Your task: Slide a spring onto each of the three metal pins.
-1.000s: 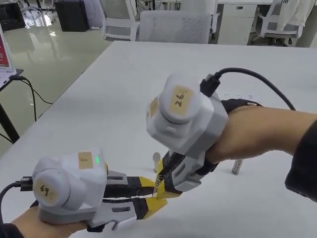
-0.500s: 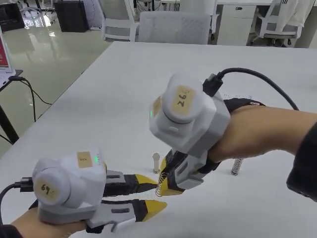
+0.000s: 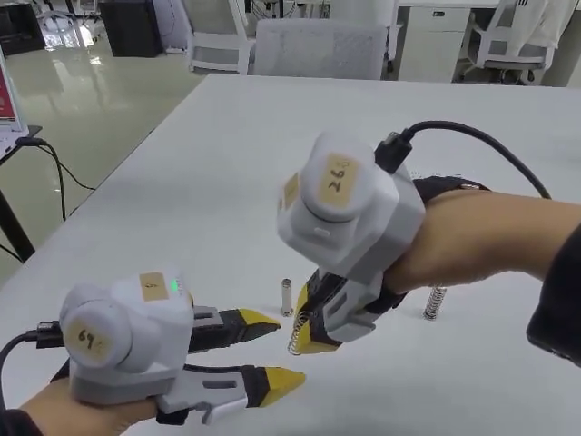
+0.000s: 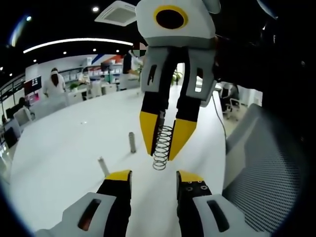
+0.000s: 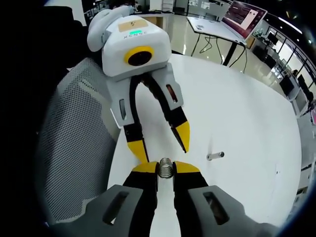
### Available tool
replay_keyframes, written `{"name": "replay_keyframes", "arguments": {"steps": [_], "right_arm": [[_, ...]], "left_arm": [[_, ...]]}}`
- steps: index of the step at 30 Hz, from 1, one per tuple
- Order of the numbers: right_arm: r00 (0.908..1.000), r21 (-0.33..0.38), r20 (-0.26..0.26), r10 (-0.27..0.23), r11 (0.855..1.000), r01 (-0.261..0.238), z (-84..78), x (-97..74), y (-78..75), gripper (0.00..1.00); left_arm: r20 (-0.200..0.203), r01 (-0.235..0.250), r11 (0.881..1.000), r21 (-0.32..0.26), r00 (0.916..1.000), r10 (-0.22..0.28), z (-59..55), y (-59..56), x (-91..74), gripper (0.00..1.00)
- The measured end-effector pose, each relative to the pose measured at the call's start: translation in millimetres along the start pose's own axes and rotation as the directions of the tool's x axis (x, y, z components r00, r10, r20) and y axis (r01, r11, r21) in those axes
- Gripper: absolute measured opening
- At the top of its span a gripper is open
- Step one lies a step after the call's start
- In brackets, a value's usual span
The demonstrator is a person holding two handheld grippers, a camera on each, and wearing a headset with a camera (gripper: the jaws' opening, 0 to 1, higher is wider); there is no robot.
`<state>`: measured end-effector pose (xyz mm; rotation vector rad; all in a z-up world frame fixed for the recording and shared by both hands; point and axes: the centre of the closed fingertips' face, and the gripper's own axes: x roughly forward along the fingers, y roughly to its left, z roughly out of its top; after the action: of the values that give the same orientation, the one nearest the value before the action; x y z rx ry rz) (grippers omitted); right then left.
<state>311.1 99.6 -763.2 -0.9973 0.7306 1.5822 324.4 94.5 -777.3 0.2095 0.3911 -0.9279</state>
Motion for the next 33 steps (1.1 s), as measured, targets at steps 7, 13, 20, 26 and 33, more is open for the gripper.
{"name": "replay_keyframes", "arguments": {"steps": [7, 13, 20, 26, 33], "right_arm": [[1.0000, 0.003, 0.000, -0.004, 1.000, 0.004, -0.7, -0.3, -2.3, 0.08], [1.0000, 0.003, -0.002, -0.009, 1.000, 0.009, -1.5, -1.2, -4.9, 0.08], [0.9999, 0.008, -0.006, -0.015, 1.000, 0.015, -3.7, -2.3, -9.0, 0.08], [0.9998, 0.012, -0.008, -0.019, 1.000, 0.019, -4.8, -2.9, -11.2, 0.08], [0.9996, 0.017, -0.008, -0.028, 0.999, 0.028, -5.0, -4.9, -15.6, 0.08]], "left_arm": [[-0.007, -0.023, 1.000, -0.018, 0.9997, 0.023, -1.9, 5.3, -0.3, 0.37], [-0.006, -0.048, 0.998, -0.029, 0.9989, 0.048, -2.3, 11.5, -1.1, 0.42], [-0.011, -0.058, 0.998, -0.033, 0.9983, 0.057, -3.4, 13.8, -1.3, 0.44], [-0.011, -0.063, 0.997, -0.039, 0.9980, 0.063, -3.4, 14.7, -1.6, 0.46], [-0.011, -0.068, 0.997, -0.040, 0.9976, 0.068, -3.5, 15.6, -2.4, 0.46]]}}
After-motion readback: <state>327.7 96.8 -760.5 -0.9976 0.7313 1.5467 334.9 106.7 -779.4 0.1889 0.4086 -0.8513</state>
